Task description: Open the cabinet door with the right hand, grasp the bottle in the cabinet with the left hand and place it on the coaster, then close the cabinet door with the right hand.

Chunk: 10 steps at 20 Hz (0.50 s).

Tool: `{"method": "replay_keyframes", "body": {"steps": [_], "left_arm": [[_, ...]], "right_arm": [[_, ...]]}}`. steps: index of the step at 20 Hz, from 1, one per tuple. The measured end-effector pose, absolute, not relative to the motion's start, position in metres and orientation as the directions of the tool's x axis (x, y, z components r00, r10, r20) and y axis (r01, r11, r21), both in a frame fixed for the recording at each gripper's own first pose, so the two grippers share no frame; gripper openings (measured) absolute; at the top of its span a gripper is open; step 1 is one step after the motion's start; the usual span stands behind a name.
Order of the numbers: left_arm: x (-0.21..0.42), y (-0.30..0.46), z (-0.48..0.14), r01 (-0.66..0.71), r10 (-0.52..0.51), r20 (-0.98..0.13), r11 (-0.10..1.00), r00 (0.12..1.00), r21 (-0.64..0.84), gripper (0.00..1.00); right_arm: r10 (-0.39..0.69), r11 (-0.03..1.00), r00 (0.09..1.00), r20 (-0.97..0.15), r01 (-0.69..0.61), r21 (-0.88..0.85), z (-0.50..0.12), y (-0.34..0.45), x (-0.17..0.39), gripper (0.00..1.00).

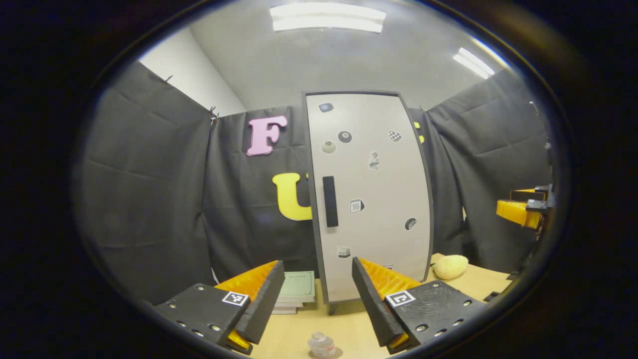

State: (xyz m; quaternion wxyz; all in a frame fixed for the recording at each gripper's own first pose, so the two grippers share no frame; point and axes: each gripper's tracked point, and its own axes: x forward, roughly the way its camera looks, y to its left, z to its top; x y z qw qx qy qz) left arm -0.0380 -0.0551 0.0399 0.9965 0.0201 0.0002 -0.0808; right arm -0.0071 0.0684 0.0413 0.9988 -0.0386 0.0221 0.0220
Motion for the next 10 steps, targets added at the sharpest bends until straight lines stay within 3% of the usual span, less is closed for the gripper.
{"method": "replay_keyframes", "body": {"steps": [5,10], "left_arm": [[-0.035,-0.038,0.040,0.148,-0.148,-0.002,0.988,0.989,0.035,0.86],[-0.036,-0.029,0.044,0.135,-0.135,0.003,0.990,0.991,0.044,0.82]], "right_arm": [[0.044,0.996,0.998,-0.048,-0.048,-0.077,0.041,0.083,-0.002,0.97],[0.053,0.996,0.997,-0.054,-0.056,-0.067,0.036,0.089,0.001,0.98]]}}
